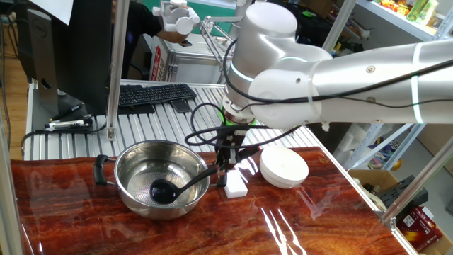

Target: Scoop water with a large spoon from one bowl to another

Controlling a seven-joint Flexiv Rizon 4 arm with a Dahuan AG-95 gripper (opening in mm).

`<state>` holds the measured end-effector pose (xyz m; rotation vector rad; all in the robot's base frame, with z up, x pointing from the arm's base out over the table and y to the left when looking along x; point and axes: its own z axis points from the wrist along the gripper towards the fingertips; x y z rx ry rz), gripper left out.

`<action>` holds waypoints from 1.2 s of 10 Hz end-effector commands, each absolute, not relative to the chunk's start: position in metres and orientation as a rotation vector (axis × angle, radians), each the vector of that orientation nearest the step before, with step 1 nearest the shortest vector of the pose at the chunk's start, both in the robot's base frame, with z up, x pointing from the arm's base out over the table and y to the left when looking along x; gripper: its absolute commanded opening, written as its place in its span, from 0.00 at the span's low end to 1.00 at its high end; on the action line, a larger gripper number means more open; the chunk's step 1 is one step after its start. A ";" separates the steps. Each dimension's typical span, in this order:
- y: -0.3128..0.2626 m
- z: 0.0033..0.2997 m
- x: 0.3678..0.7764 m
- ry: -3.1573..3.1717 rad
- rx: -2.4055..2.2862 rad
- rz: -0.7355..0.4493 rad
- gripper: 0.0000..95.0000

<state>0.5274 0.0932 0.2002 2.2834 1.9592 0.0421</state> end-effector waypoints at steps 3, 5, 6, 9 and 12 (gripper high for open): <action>0.088 0.209 0.529 2.023 2.240 0.051 0.00; 0.087 0.212 0.528 2.033 2.223 0.043 0.00; 0.085 0.217 0.525 2.042 2.221 0.053 0.00; 0.083 0.221 0.523 2.058 2.195 0.044 0.00; 0.081 0.223 0.524 2.077 2.178 0.046 0.00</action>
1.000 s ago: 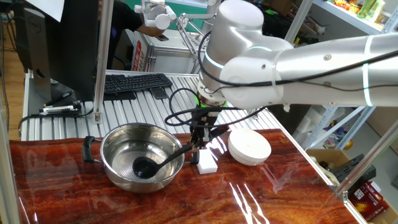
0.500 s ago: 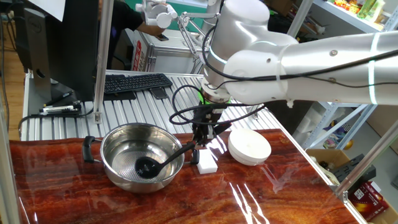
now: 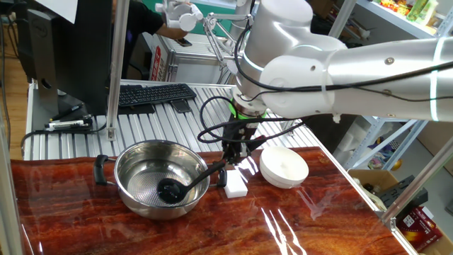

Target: Scoop water with a large spoon from one bowl to another

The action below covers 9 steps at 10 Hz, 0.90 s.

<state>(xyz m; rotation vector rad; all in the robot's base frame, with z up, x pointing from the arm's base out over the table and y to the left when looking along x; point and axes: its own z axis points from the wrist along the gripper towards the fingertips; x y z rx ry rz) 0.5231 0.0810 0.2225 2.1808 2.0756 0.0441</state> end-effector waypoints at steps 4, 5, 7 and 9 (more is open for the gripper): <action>0.074 0.231 0.528 2.118 2.149 0.052 0.00; 0.071 0.233 0.531 2.128 2.145 0.054 0.00; 0.066 0.237 0.537 2.144 2.139 0.058 0.00; 0.059 0.242 0.542 2.165 2.139 0.073 0.00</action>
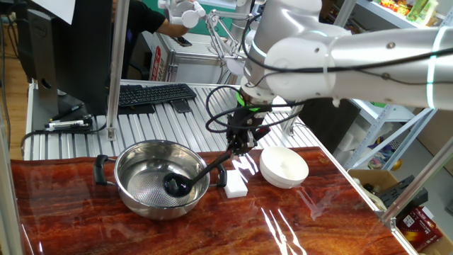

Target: Scoop water with a large spoon from one bowl to another

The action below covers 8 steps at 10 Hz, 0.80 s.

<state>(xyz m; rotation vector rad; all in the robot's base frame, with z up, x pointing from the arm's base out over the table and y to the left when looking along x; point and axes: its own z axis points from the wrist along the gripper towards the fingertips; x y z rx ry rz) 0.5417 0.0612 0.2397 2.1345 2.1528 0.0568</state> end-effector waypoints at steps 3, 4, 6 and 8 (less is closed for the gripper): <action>0.054 0.246 0.545 2.198 2.108 0.067 0.00; 0.054 0.246 0.545 2.202 2.106 0.069 0.00; 0.053 0.248 0.544 2.218 2.098 0.079 0.00; 0.049 0.253 0.540 2.253 2.086 0.108 0.00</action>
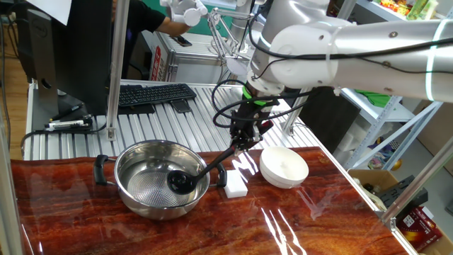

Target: Scoop water with a large spoon from one bowl to another

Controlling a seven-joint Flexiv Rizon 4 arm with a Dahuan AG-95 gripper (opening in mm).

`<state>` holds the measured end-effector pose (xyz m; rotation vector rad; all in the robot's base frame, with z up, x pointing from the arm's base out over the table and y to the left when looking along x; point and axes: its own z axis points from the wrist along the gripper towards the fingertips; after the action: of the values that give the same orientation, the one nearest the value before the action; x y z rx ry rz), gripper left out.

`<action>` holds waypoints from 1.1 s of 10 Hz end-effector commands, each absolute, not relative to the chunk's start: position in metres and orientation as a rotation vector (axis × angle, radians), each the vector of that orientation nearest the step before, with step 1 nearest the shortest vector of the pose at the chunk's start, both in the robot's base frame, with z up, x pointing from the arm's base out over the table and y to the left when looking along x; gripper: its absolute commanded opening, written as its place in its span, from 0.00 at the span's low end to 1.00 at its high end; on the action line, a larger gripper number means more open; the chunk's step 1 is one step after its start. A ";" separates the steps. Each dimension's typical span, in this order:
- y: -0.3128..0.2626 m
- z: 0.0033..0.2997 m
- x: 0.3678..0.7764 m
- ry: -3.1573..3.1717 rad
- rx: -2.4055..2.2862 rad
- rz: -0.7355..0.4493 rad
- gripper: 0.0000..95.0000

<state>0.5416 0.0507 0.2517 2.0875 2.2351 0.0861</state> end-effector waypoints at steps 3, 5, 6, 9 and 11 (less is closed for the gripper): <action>0.043 0.261 0.535 2.324 2.044 0.145 0.00; 0.038 0.265 0.533 2.360 2.015 0.162 0.00; 0.036 0.267 0.531 2.378 1.997 0.164 0.00; 0.022 0.274 0.528 2.440 1.941 0.199 0.00; 0.012 0.275 0.529 2.464 1.890 0.198 0.00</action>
<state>0.5302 0.0123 0.2753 1.8930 2.4632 0.1957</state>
